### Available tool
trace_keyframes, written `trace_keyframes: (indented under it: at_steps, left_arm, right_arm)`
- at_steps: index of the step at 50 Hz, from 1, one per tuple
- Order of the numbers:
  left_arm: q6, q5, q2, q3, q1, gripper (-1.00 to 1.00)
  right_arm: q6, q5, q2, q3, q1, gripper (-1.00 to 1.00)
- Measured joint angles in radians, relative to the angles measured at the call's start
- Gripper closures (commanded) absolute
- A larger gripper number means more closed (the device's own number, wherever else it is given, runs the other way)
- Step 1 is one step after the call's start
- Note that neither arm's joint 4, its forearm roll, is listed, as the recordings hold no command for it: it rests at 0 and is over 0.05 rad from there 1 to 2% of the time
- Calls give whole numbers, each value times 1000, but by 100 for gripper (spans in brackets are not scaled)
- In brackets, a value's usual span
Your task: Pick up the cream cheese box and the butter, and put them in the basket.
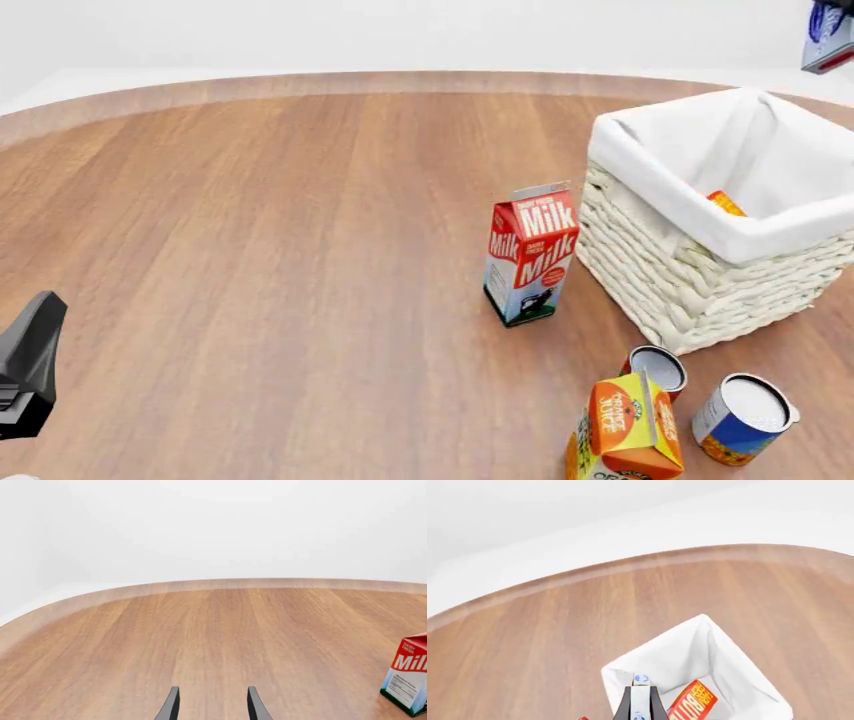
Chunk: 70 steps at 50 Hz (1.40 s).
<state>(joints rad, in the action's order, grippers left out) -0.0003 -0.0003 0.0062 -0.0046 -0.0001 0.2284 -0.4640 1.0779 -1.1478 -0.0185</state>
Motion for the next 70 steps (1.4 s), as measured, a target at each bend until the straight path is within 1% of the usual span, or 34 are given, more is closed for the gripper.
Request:
trace_keyframes:
  at_steps: [13, 31, 42, 70]
  left_arm:
    - [0, 0, 0, 0, 0, -100]
    - [0, 0, 0, 0, 0, -100]
    - [0, 0, 0, 0, 0, -100]
    - [0, 0, 0, 0, 0, -100]
  right_arm:
    - [-3, 66, 67, 49, -31, 100]
    - [-10, 131, 112, 116, -57, 100]
    - [-18, 151, 126, 143, -64, 100]
    - [-32, 193, 194, 155, -84, 100]
